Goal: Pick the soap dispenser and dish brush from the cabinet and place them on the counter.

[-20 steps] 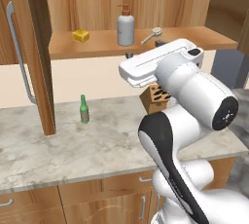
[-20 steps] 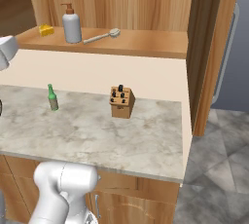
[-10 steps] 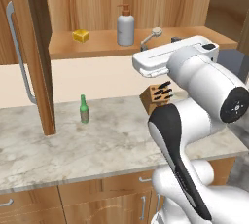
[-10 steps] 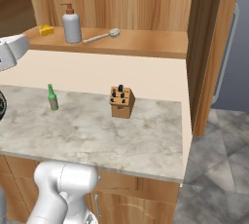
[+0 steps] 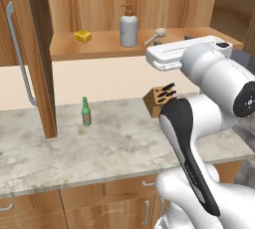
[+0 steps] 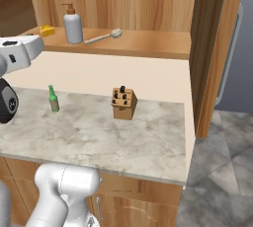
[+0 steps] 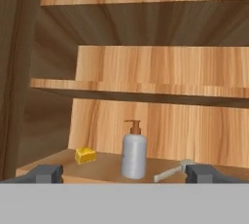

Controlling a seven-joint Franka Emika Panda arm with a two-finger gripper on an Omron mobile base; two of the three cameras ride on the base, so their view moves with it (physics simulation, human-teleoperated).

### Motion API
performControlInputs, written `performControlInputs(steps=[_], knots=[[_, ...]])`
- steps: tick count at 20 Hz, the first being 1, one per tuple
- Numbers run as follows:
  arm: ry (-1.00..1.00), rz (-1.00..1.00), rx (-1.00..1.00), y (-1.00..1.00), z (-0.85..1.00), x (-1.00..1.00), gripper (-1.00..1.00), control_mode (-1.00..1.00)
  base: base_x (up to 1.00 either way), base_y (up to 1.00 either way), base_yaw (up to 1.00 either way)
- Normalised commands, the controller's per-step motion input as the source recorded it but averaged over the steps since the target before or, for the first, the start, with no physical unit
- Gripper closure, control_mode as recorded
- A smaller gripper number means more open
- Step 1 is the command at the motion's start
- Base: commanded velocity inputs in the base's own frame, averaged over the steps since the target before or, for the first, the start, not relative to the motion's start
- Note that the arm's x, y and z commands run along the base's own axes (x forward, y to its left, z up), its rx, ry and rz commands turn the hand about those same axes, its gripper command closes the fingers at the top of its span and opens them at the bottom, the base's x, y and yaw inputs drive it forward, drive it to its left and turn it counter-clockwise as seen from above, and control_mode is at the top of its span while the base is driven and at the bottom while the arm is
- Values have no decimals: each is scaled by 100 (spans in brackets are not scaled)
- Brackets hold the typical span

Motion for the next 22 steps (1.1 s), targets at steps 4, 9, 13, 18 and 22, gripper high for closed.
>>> performControlInputs(steps=[4,9,13,18,22], knots=[[0,0,3,-7,0,15,-100,-100,0,0,0],[-1,0,3,-2,0,9,-100,-100,0,0,0],[-1,0,2,-1,0,9,-100,-100,0,0,0],[0,0,1,0,6,18,-100,-100,0,0,0],[0,0,0,-2,2,29,-100,-100,0,0,0]])
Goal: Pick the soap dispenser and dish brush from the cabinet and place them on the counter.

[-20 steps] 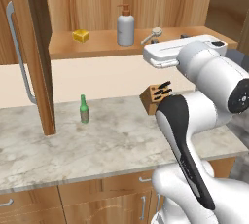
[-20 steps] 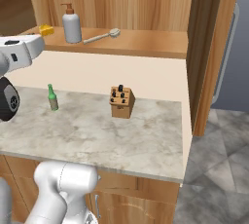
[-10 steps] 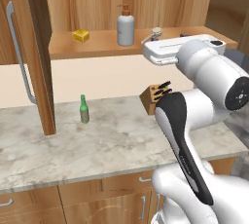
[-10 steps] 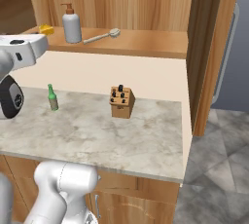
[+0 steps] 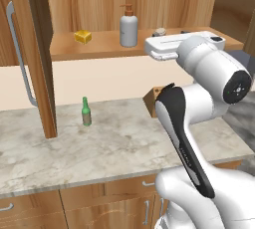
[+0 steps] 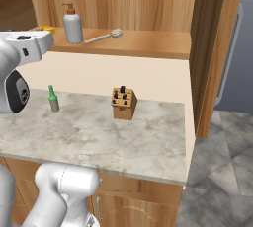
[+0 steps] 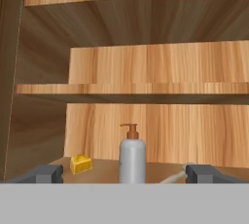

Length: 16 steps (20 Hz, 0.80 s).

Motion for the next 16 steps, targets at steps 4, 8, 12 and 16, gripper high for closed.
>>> performControlInputs(steps=[4,8,12,16], knots=[[0,0,0,-1,0,30,-100,-100,0,0,0],[0,0,0,0,0,31,-100,-100,0,0,0],[0,0,0,0,0,29,-100,-100,0,0,0],[0,0,0,0,0,31,-100,-100,0,0,0]])
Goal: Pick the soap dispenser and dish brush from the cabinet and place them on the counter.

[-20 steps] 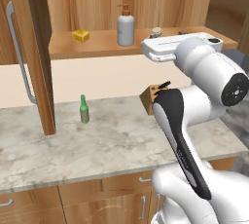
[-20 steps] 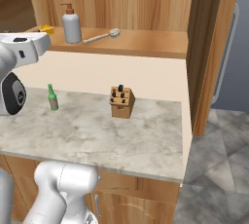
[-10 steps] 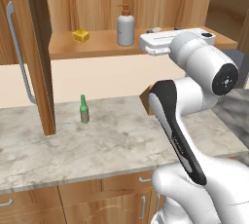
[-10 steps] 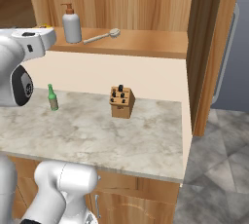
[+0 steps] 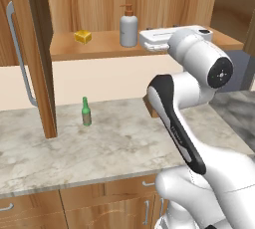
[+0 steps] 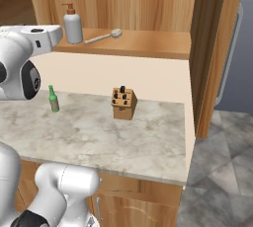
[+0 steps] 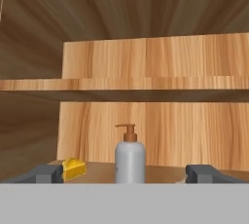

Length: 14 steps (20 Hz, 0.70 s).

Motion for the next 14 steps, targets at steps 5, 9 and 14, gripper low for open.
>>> performControlInputs(steps=[5,9,14], knots=[[0,0,0,0,0,29,-100,-100,0,0,0],[0,0,0,0,0,27,-100,-100,0,0,0],[0,0,0,2,0,24,-100,-100,0,0,0]])
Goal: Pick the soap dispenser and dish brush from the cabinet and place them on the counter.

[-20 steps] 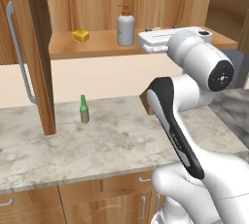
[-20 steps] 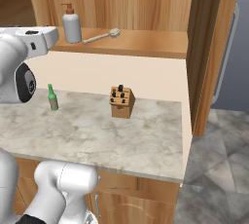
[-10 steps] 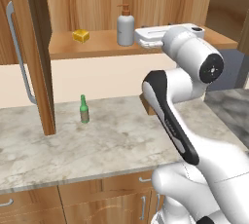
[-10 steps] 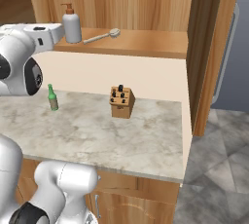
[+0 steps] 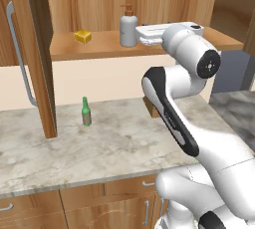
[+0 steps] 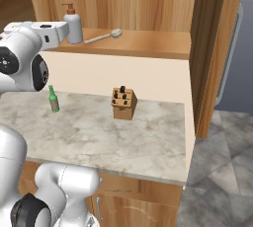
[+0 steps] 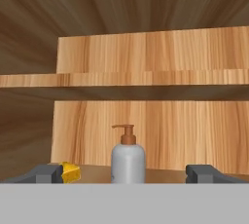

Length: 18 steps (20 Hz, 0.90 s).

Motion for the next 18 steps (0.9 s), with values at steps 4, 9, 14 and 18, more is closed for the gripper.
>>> performControlInputs(steps=[4,9,14,18], knots=[[0,0,0,7,0,24,-100,-100,0,0,0],[0,0,0,7,0,25,-100,-100,0,0,0],[0,0,0,4,2,27,-100,-100,0,0,0],[0,0,0,4,1,28,-100,-100,0,0,0]])
